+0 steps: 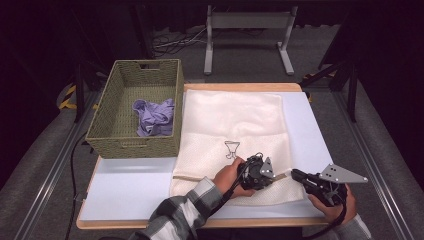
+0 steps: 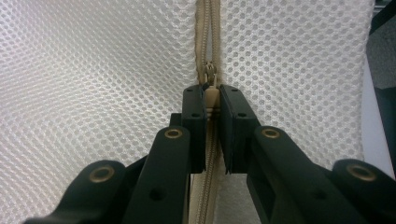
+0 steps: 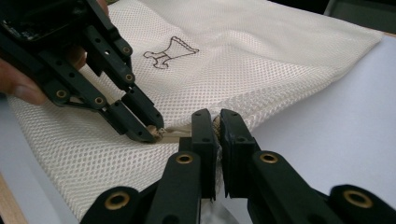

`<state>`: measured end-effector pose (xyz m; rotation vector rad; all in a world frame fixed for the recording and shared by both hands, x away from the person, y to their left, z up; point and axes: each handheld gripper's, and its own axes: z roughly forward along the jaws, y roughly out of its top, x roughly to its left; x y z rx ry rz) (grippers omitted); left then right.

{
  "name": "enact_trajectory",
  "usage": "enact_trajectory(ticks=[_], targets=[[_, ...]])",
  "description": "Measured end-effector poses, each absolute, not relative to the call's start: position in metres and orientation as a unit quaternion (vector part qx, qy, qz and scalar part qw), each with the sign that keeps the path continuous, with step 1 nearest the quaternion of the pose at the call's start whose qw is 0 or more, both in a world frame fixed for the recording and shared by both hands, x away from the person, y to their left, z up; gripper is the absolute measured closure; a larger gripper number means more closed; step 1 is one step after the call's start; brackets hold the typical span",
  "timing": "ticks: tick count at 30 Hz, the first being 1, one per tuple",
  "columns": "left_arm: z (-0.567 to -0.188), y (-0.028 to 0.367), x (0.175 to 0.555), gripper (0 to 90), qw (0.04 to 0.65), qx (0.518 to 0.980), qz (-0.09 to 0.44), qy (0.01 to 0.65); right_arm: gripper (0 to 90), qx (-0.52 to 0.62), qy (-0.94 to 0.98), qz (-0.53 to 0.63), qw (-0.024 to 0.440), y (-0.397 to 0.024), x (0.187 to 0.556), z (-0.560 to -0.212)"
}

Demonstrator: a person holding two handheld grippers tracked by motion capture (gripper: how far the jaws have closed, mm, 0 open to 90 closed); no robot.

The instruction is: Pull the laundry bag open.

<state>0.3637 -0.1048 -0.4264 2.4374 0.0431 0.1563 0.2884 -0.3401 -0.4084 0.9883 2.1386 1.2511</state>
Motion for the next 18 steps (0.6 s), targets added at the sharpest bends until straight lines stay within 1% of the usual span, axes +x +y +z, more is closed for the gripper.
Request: enact_trajectory(ticks=[12,14,18], targets=[[-0.428,-0.093,0.366,81.9,0.345,0.937,0.054,0.022,85.6,0.366,0.776,0.455,0.240,-0.343,0.289,-0.409],[-0.428,-0.091,0.366,82.0,0.341,0.938,0.059,0.018,85.6,0.366,0.776,0.455,0.237,-0.343,0.289,-0.409],[-0.428,-0.086,0.367,81.9,0.338,0.940,0.050,0.023,85.6,0.369,0.776,0.454,0.238,-0.344,0.289,-0.410]])
